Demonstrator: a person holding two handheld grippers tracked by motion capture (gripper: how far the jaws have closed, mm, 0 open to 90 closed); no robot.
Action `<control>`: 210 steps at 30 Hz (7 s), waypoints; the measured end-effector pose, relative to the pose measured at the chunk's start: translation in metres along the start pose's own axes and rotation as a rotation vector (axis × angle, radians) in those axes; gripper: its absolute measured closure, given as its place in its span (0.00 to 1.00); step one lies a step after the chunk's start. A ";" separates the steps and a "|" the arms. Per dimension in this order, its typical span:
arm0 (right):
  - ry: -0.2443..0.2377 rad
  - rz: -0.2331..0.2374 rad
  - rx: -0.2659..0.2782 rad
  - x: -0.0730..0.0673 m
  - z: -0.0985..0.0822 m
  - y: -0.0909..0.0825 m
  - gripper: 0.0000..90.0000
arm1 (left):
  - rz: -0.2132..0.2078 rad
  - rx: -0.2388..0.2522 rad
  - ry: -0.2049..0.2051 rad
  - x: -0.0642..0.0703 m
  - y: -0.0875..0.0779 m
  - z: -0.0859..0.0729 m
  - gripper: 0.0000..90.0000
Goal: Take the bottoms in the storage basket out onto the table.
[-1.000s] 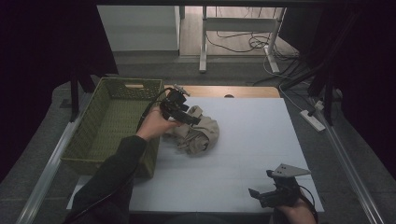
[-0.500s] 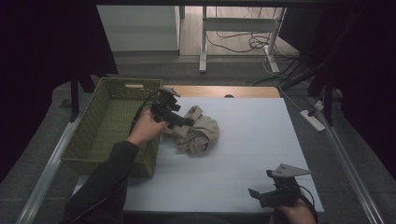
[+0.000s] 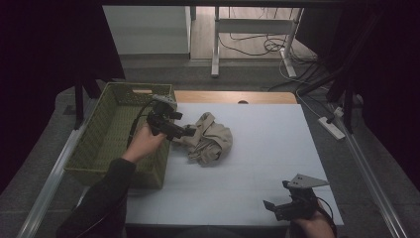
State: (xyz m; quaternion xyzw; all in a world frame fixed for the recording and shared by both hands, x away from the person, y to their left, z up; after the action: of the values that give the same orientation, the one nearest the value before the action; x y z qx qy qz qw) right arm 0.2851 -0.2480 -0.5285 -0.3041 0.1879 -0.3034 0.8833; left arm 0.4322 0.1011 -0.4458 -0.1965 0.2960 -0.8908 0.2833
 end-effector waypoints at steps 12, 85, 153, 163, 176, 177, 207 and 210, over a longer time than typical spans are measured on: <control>0.002 -0.001 -0.001 0.000 0.000 0.000 0.01 | 0.039 0.003 -0.002 0.001 -0.017 -0.021 0.00; 0.012 -0.004 0.022 0.001 0.001 -0.002 0.01 | 0.170 0.064 -0.087 0.006 -0.073 -0.101 0.00; 0.008 -0.016 0.006 0.001 0.000 -0.001 0.01 | 0.242 0.098 -0.181 0.039 -0.127 -0.184 0.00; 0.008 -0.017 0.005 0.001 0.000 -0.001 0.01 | 0.260 0.070 -0.194 0.044 -0.129 -0.199 0.00; 0.010 -0.019 0.007 0.001 0.000 -0.001 0.01 | 0.263 0.057 -0.213 0.042 -0.122 -0.220 0.00; 0.010 -0.018 0.007 0.001 0.000 -0.001 0.01 | 0.263 0.055 -0.212 0.042 -0.121 -0.221 0.00; 0.007 -0.020 0.008 0.001 0.001 -0.001 0.01 | 0.287 -0.013 -0.243 0.040 -0.123 -0.255 0.00; 0.007 -0.021 0.010 0.001 0.001 -0.001 0.01 | 0.290 -0.029 -0.244 0.041 -0.123 -0.257 0.00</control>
State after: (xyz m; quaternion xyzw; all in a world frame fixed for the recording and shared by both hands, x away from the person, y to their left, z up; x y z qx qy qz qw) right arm 0.2856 -0.2487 -0.5275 -0.3007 0.1865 -0.3147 0.8808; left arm 0.2201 0.2644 -0.5515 -0.2624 0.2973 -0.8057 0.4399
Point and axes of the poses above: each handheld gripper's, and its own axes: y roughly forward along the jaws, z roughly out of its top, x roughly to its right, the point moved 7 cm from there along y, roughly forward along the jaws, and after that the axes turned 6 degrees about z, right-handed, at the moved point
